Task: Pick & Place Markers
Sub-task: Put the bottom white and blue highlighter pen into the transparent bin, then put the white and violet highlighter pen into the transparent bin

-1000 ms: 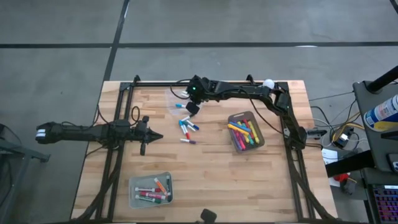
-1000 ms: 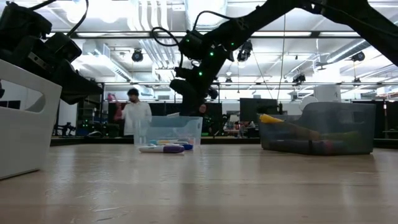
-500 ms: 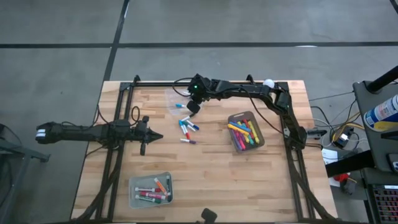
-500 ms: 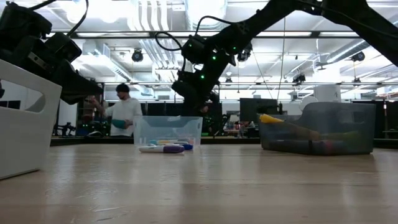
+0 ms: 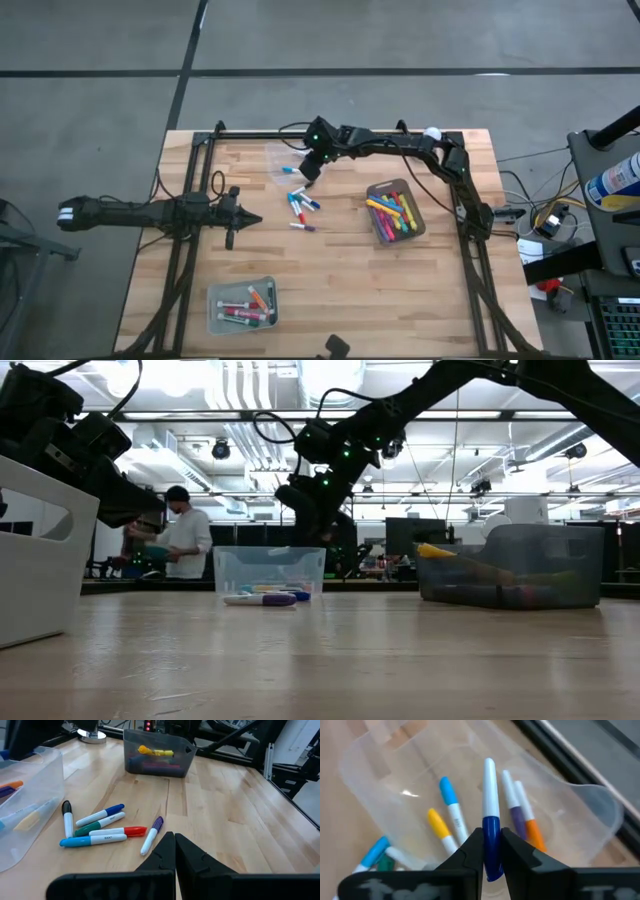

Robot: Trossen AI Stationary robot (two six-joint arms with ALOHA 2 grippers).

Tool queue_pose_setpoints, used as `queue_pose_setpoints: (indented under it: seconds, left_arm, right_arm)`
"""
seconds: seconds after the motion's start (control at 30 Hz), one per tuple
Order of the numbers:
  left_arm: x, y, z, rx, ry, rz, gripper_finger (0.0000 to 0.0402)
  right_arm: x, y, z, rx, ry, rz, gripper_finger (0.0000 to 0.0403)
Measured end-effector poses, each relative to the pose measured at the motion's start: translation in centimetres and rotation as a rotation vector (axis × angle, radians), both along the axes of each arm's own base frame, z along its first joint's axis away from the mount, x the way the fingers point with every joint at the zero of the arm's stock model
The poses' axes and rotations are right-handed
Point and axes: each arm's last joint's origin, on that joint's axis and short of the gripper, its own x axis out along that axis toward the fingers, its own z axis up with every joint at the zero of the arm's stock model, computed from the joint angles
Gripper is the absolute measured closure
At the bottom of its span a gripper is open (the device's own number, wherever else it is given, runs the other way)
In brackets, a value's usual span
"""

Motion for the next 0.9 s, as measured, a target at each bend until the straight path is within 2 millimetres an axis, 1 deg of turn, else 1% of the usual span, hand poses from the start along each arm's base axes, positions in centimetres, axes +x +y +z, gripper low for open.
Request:
queue_pose_setpoints:
  seconds: [0.13, 0.73, 0.9]
  left_arm:
    - [0.00, 0.00, 0.01, 0.000, 0.000, 0.000, 0.0401]
    - [0.00, 0.00, 0.00, 0.000, 0.000, 0.000, 0.0401]
    - [0.00, 0.00, 0.00, 0.000, 0.000, 0.000, 0.0401]
  right_arm:
    - [0.08, 0.14, 0.01, -0.005, -0.001, 0.012, 0.0341]
    - [0.14, 0.01, 0.10, -0.007, -0.015, -0.003, 0.0248]
    - [0.61, 0.90, 0.71, -0.034, -0.021, 0.050, 0.0237]
